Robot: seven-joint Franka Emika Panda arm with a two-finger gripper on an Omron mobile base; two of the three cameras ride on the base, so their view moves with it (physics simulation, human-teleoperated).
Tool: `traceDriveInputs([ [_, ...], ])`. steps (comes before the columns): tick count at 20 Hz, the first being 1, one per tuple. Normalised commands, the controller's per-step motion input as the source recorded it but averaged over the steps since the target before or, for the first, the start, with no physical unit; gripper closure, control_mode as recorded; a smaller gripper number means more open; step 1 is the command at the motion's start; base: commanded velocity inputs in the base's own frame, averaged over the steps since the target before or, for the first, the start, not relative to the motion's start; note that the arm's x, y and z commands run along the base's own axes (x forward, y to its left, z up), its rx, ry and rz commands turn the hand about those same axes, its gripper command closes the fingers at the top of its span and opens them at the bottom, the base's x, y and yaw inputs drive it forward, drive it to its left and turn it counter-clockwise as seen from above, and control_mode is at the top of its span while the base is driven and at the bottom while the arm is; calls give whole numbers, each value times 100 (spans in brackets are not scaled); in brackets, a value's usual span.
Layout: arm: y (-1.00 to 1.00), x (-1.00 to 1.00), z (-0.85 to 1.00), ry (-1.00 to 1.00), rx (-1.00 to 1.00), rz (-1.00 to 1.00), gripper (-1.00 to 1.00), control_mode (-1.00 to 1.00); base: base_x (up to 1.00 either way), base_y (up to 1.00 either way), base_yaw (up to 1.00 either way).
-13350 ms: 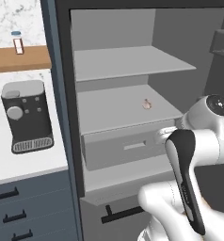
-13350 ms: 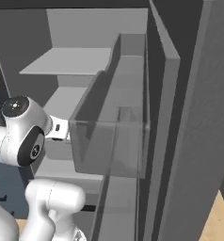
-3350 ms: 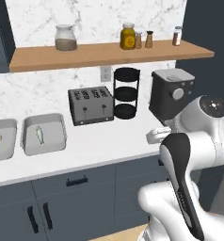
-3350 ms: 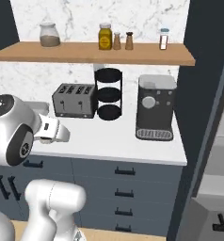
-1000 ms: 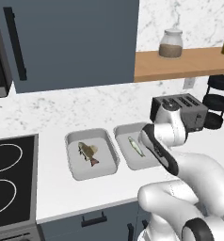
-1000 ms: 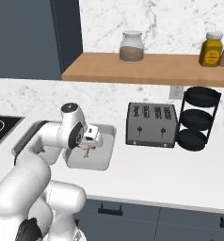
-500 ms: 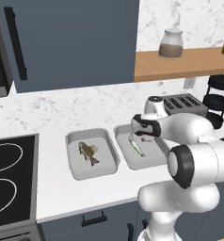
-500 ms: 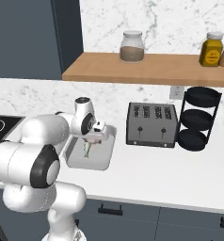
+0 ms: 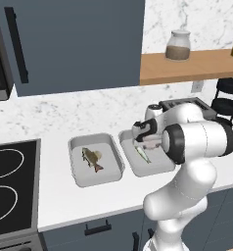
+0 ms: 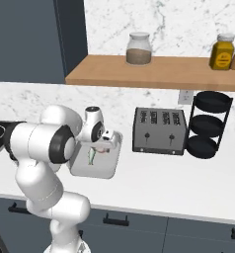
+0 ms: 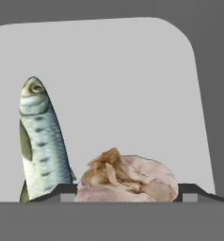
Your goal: Place one garlic and one fish in each tupperware on the nearby counter, to pack two identical lunches.
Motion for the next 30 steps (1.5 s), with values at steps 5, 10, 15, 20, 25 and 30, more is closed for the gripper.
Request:
traceDriveInputs([
  [5, 0, 25, -18, 4, 0, 0, 100, -100, 0, 0, 0],
  [10, 0, 8, -17, 0, 0, 0, 100, -100, 0, 0, 0],
  [15, 0, -23, 0, -2, 0, 0, -100, -100, 0, 0, 0],
  [20, 0, -45, 23, -5, 0, 0, -100, -100, 0, 0, 0],
  [25, 0, -21, 42, -8, 0, 0, -100, -100, 0, 0, 0],
  [30, 0, -23, 26, -10, 0, 0, -100, -100, 0, 0, 0],
])
